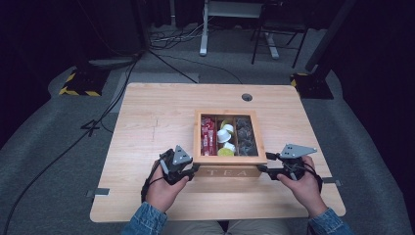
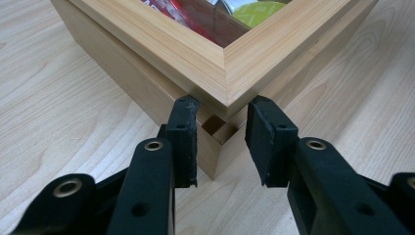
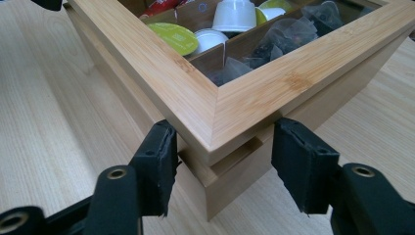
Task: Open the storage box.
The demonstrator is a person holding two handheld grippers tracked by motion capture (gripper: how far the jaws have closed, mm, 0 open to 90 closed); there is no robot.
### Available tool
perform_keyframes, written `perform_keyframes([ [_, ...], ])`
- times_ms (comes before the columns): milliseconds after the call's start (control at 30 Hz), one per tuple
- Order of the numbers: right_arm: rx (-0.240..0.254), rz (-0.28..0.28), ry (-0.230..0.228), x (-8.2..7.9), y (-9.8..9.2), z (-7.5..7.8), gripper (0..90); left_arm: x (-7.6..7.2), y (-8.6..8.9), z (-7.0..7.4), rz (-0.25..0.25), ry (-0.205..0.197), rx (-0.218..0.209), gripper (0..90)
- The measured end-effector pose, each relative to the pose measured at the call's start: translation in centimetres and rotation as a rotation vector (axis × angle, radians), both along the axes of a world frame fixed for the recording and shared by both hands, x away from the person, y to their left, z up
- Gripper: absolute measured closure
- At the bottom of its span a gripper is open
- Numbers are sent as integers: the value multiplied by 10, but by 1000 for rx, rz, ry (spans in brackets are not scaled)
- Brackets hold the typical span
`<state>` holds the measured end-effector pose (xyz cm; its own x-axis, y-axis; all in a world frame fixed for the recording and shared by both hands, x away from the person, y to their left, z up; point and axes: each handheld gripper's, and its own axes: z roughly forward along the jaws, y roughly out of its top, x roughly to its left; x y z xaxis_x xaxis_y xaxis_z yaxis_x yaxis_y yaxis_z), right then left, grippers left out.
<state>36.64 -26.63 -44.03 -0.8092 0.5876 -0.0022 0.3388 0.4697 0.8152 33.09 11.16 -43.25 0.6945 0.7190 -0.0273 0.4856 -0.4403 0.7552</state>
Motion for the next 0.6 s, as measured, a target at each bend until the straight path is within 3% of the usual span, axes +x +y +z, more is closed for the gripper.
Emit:
perform_keyframes([
  [100,-7,-6,-13,0,0,1,389,0,0,1,-1,-3,-2,641],
  [367,-17,-16,-119,-2,2,10,338,2,0,8,11,-40,-37,618],
  [600,-25,-20,-148,-2,2,18,332,6,0,13,12,-38,-57,585],
])
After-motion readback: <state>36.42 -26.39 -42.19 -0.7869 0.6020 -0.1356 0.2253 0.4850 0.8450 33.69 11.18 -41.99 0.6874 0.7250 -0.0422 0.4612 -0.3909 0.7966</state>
